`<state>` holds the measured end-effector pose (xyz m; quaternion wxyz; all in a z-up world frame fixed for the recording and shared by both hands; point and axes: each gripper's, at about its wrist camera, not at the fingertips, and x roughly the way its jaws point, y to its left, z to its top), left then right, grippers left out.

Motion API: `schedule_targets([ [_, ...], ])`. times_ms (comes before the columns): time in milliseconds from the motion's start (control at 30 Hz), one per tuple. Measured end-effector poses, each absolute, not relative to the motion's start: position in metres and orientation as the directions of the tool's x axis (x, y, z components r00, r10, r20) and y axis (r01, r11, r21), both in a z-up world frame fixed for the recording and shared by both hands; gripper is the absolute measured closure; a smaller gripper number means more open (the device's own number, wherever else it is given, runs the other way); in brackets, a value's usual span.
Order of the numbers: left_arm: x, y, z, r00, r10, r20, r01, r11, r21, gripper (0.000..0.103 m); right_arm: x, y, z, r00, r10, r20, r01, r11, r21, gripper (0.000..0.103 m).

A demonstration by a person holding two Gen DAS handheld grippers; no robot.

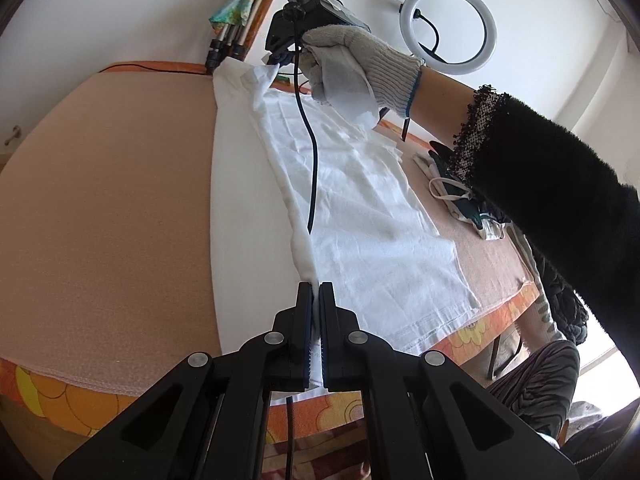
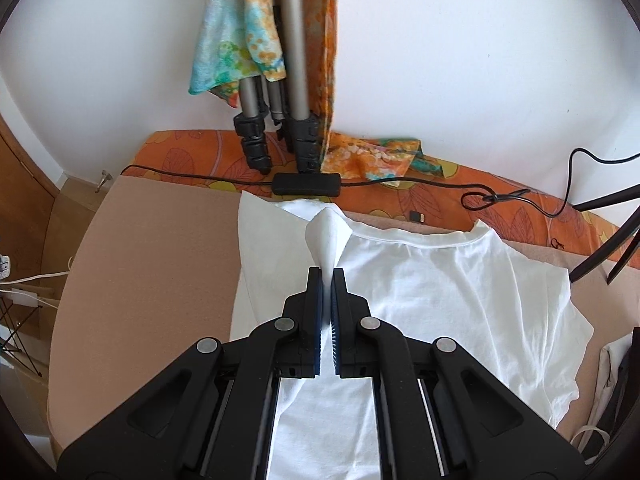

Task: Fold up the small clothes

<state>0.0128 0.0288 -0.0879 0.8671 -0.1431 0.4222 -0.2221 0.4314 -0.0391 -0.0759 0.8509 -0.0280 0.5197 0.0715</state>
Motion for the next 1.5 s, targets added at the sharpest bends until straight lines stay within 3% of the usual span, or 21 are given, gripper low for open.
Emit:
schedule_targets([
  [367, 0.020, 0.011, -0.099, 0.488, -0.522, -0.700, 0.287, 0.853, -0.435, 0.101, 0.430, -0.085, -0.114, 0.380, 0.068, -0.922, -0.082, 0.996, 0.040, 0.097],
  [400, 0.021, 0.011, -0.099, 0.487, -0.521, -0.701, 0.286, 0.854, -0.436, 0.101, 0.429, -0.087, -0.112, 0.383, 0.063, -0.922, -0.081, 0.996, 0.035, 0.087],
  [433, 0.022, 0.011, -0.100, 0.484, -0.523, -0.701, 0.285, 0.852, -0.439, 0.101, 0.428, -0.088, -0.110, 0.388, 0.057, -0.920, -0.082, 0.996, 0.027, 0.065],
  [500, 0.022, 0.009, -0.100, 0.482, -0.524, -0.702, 0.286, 0.851, -0.439, 0.101, 0.423, -0.090, -0.100, 0.419, 0.048, -0.907, -0.087, 0.996, 0.013, 0.034],
  [533, 0.022, 0.008, -0.099, 0.483, -0.524, -0.701, 0.289, 0.852, -0.437, 0.101, 0.419, -0.092, -0.093, 0.441, 0.043, -0.897, -0.093, 0.996, 0.002, 0.031],
  [667, 0.022, 0.003, -0.099, 0.470, -0.529, -0.706, 0.307, 0.848, -0.431, 0.100, 0.409, -0.104, -0.073, 0.450, 0.043, -0.892, -0.117, 0.993, -0.012, 0.031],
  [867, 0.017, -0.003, -0.099, 0.411, -0.553, -0.725, 0.312, 0.832, -0.458, 0.073, 0.373, -0.139, -0.035, 0.478, 0.045, -0.877, -0.142, 0.990, -0.026, 0.031],
  [1033, 0.004, 0.008, -0.081, 0.431, -0.599, -0.675, 0.325, 0.801, -0.503, 0.070, 0.331, -0.176, 0.000, 0.510, 0.061, -0.858, -0.155, 0.988, -0.022, 0.031],
  [1100, 0.000, 0.015, -0.074, 0.449, -0.609, -0.654, 0.326, 0.793, -0.515, 0.062, 0.310, -0.192, 0.015, 0.531, 0.064, -0.845, -0.158, 0.987, -0.025, 0.031],
  [1200, -0.004, 0.025, -0.063, 0.504, -0.598, -0.624, 0.322, 0.800, -0.507, 0.062, 0.279, -0.216, 0.035, 0.561, 0.077, -0.824, -0.152, 0.988, -0.011, 0.030],
  [1333, -0.011, 0.018, -0.049, 0.592, -0.526, -0.610, 0.361, 0.851, -0.383, 0.062, 0.239, -0.246, 0.057, 0.615, 0.100, -0.782, -0.128, 0.991, 0.027, 0.030],
  [1500, -0.012, -0.011, -0.047, 0.594, -0.525, -0.609, 0.422, 0.849, -0.319, 0.062, 0.190, -0.276, 0.069, 0.676, 0.109, -0.729, -0.095, 0.994, 0.061, 0.026],
])
